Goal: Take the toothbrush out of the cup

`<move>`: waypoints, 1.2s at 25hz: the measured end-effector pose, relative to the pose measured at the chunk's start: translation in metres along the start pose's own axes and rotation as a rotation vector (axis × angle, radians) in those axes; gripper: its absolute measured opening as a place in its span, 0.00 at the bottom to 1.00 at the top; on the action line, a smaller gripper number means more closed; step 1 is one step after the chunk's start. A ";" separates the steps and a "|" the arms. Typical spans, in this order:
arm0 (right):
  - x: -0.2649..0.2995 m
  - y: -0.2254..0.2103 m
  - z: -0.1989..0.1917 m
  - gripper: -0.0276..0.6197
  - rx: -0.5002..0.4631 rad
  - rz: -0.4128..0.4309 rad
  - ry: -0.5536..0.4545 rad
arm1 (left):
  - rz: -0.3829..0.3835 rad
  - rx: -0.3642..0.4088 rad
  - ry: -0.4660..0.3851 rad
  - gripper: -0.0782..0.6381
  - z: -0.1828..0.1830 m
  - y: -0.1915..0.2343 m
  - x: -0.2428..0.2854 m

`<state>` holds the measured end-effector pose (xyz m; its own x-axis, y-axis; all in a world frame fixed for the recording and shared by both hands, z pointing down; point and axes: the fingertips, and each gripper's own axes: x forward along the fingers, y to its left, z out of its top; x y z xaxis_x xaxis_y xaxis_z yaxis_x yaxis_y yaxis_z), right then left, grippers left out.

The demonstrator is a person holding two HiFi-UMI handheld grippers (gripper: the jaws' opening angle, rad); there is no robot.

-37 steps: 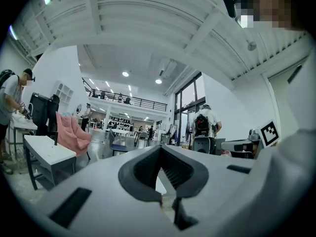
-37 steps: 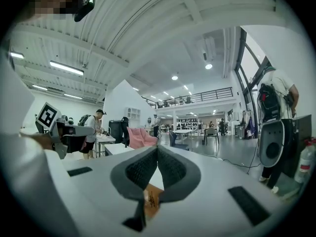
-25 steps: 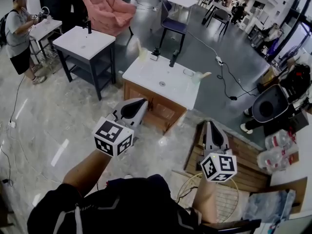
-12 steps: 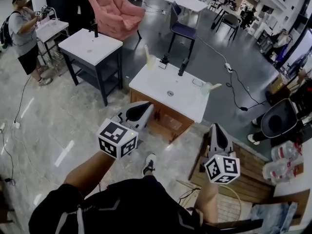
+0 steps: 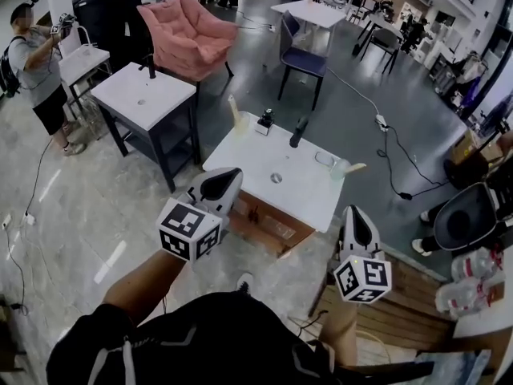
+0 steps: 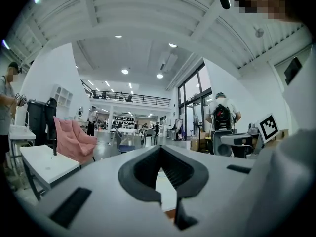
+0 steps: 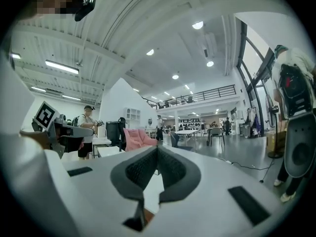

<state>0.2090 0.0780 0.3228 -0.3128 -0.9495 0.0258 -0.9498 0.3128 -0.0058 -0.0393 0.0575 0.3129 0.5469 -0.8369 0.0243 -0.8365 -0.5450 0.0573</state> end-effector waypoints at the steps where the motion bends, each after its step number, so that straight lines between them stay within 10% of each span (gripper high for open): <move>1: 0.009 -0.009 0.001 0.05 0.000 -0.003 0.002 | 0.005 0.000 0.003 0.11 0.000 0.005 0.013; 15: 0.098 -0.126 0.003 0.05 0.034 -0.104 -0.027 | -0.002 0.010 0.007 0.11 -0.001 0.040 0.165; 30: 0.211 -0.117 -0.005 0.05 0.035 -0.258 0.010 | -0.085 0.015 0.020 0.11 -0.013 0.179 0.240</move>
<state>0.2540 -0.1584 0.3340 -0.0604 -0.9973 0.0408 -0.9977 0.0591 -0.0326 -0.0573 -0.2407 0.3421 0.6165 -0.7863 0.0400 -0.7873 -0.6150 0.0449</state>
